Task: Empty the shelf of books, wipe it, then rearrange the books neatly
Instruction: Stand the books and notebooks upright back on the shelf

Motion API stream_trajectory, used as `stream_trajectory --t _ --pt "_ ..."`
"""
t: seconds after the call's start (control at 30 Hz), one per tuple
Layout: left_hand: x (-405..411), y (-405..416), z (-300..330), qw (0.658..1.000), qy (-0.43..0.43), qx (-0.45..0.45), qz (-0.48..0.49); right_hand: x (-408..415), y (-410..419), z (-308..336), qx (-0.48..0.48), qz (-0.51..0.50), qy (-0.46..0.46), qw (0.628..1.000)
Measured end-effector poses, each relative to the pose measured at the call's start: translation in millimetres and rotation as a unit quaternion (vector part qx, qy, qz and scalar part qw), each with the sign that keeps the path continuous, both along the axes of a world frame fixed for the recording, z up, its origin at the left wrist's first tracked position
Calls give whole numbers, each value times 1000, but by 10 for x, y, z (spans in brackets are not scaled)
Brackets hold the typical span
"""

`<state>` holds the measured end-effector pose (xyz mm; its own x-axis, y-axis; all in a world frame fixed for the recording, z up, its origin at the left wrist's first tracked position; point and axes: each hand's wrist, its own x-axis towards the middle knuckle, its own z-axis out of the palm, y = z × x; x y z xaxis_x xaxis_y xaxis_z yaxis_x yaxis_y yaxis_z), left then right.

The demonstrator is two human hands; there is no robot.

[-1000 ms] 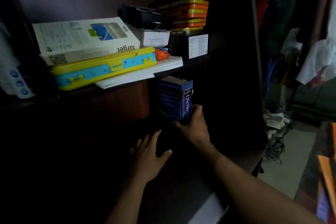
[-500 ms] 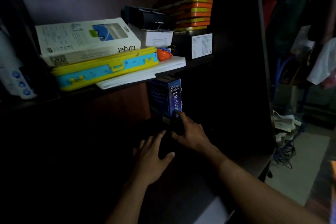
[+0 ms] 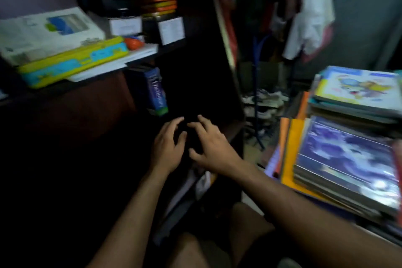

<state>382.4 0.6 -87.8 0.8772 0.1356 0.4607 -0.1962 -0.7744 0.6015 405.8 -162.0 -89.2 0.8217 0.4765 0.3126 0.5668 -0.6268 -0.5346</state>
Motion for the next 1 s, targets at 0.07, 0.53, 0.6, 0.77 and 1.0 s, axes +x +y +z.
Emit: stream_trajectory --t 0.07,0.53,0.6,0.77,1.0 --pt "-209 -555 53 998 -14 -15 -66 -428 -505 46 16 -21 -28 999" --pt "-1198 -3384 543 938 59 33 -340 -2179 -3834 903 -240 -173 -57 954" --pt "-1227 -3642 571 927 60 74 -363 -2405 -4178 921 -206 -222 -42 952" --pt "-1345 -4166 497 899 130 206 -365 -2844 -5101 630 -186 -393 -2 901" --pt "-1355 -4216 224 878 95 330 -332 -2868 -5303 285 -287 -405 103 862"
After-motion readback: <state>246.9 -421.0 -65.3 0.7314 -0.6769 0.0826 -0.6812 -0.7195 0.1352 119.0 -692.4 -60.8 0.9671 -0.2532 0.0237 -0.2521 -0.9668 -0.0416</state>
